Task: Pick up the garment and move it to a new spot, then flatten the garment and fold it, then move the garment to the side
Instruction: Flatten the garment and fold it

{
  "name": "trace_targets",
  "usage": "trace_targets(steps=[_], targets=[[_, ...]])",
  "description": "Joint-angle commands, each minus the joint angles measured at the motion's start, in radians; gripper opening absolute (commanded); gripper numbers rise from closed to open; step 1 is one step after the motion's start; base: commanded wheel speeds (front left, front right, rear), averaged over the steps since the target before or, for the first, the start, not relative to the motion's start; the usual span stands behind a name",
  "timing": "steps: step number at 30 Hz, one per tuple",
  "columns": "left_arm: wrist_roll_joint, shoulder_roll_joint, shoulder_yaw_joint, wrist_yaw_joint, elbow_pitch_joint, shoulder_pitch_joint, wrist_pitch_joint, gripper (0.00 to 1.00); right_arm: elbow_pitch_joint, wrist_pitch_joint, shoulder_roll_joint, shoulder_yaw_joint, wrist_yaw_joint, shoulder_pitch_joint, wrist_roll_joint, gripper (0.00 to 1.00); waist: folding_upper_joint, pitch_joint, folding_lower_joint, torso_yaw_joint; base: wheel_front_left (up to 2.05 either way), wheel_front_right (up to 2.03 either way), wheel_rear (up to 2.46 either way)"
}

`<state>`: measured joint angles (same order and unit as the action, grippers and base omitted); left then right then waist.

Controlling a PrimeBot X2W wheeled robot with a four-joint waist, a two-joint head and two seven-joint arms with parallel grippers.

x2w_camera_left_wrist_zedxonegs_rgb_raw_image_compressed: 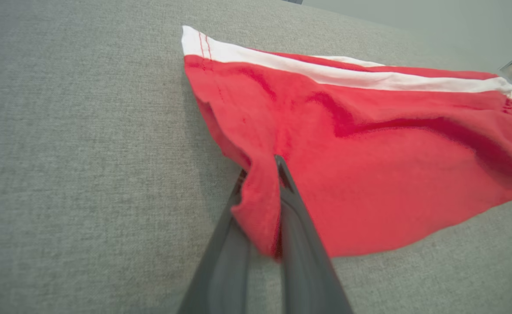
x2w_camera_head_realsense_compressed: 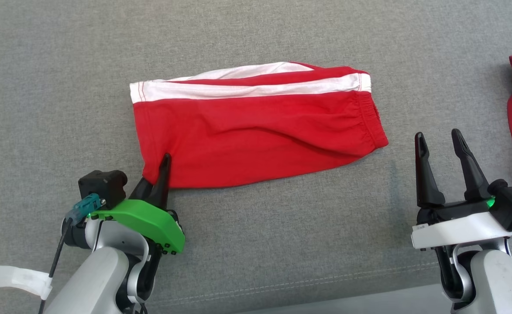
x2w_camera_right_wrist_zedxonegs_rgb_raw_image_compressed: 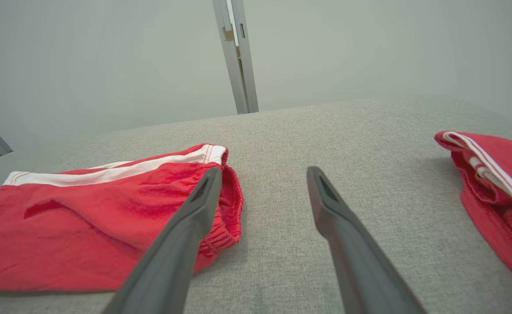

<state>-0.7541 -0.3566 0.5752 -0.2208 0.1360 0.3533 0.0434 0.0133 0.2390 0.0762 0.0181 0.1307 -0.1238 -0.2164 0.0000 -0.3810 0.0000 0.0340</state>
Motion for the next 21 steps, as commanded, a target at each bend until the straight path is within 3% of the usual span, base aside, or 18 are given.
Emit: trace_targets(steps=[1, 2, 3, 4, 12, 21], targets=[[-0.008, -0.006, -0.004, 0.000, -0.002, -0.007, -0.002, 0.00, 0.004, -0.002, 0.006, 0.000, 0.000, 0.005, 0.000, 1.00, 0.0000, 0.006, 0.0000, -0.009, 0.00, 0.00, 0.00], [-0.013, -0.007, -0.002, 0.005, -0.005, -0.007, -0.011, 0.00, 0.003, -0.005, 0.008, -0.002, 0.000, 0.003, 0.000, 1.00, 0.0000, 0.007, 0.0000, -0.010, 0.00, 0.00, 0.00], [-0.017, -0.008, -0.004, 0.007, -0.009, -0.004, -0.012, 0.77, 0.000, -0.008, 0.008, -0.005, 0.000, 0.000, -0.002, 1.00, 0.0000, 0.008, 0.0000, -0.010, 0.00, 0.00, 0.00], [-0.022, -0.007, -0.010, 0.007, -0.010, -0.001, -0.008, 1.00, -0.002, -0.010, 0.008, -0.007, 0.000, -0.002, -0.003, 1.00, 0.0000, 0.010, 0.0000, -0.010, 0.00, 0.00, 0.00], [-0.019, -0.014, -0.086, -0.006, -0.025, -0.005, 0.120, 1.00, -0.022, -0.009, 0.009, -0.021, 0.000, -0.025, 0.008, 1.00, 0.0000, 0.041, 0.0000, -0.004, 0.00, 0.00, 0.00], [0.085, -0.008, -0.168, -0.008, -0.108, 0.020, 0.218, 1.00, -0.019, -0.013, 0.005, -0.023, 0.000, -0.043, 0.037, 1.00, 0.0000, 0.101, 0.0000, -0.011, 0.00, 0.00, 0.00]])
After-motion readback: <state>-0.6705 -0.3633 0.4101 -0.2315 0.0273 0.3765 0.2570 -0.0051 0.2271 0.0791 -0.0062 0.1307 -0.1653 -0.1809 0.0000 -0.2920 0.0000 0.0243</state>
